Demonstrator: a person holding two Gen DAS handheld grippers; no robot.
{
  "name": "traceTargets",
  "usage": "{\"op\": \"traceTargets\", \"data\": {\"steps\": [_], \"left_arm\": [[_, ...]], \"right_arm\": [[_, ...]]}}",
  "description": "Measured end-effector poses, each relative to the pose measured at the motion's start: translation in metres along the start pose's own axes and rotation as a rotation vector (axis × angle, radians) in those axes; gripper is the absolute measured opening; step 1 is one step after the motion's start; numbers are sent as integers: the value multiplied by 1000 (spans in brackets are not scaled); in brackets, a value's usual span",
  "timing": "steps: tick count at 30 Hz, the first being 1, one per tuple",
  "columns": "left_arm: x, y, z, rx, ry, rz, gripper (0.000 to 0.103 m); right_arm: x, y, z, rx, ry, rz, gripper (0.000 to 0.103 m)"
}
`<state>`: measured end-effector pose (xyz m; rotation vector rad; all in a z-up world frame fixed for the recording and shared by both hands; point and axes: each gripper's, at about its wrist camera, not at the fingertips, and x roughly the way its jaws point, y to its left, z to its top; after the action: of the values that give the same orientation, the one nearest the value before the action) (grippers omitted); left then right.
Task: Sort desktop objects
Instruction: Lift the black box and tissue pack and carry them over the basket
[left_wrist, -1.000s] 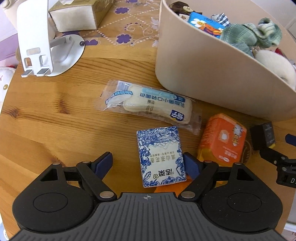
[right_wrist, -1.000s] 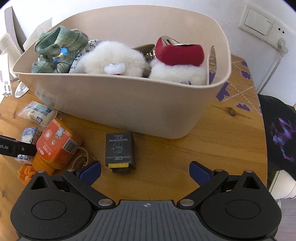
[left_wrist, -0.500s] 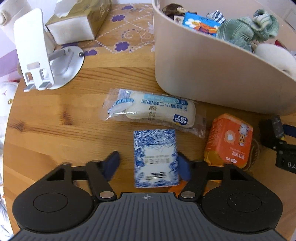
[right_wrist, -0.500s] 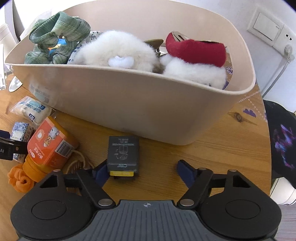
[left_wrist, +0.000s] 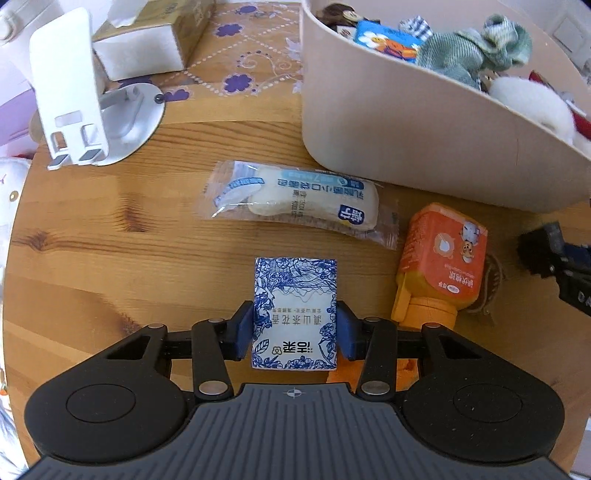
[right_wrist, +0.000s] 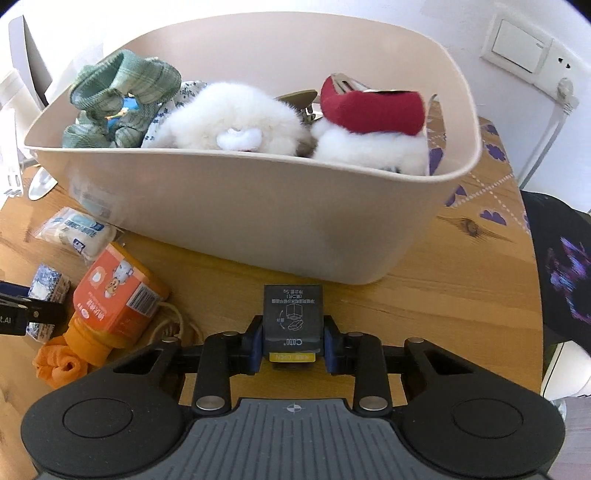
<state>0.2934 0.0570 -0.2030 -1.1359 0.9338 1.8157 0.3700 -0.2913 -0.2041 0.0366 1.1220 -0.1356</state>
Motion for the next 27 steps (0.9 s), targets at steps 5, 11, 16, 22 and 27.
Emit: {"op": "traceTargets", "data": {"steps": [5, 11, 16, 22, 27], "left_arm": [[-14, 4, -3, -5, -36, -5, 46], [-36, 4, -7, 5, -84, -8, 46], [-48, 8, -9, 70, -130, -3, 46], [-64, 6, -11, 101, -177, -18, 46], [-78, -7, -9, 165, -241, -21, 46]], "right_arm": [[-18, -2, -8, 4, -17, 19, 29], [-34, -8, -10, 12, -43, 42, 29], [-43, -4, -18, 9, -77, 60, 29], [-70, -10, -24, 7, -112, 83, 29], [-92, -19, -22, 14, -148, 87, 29]]}}
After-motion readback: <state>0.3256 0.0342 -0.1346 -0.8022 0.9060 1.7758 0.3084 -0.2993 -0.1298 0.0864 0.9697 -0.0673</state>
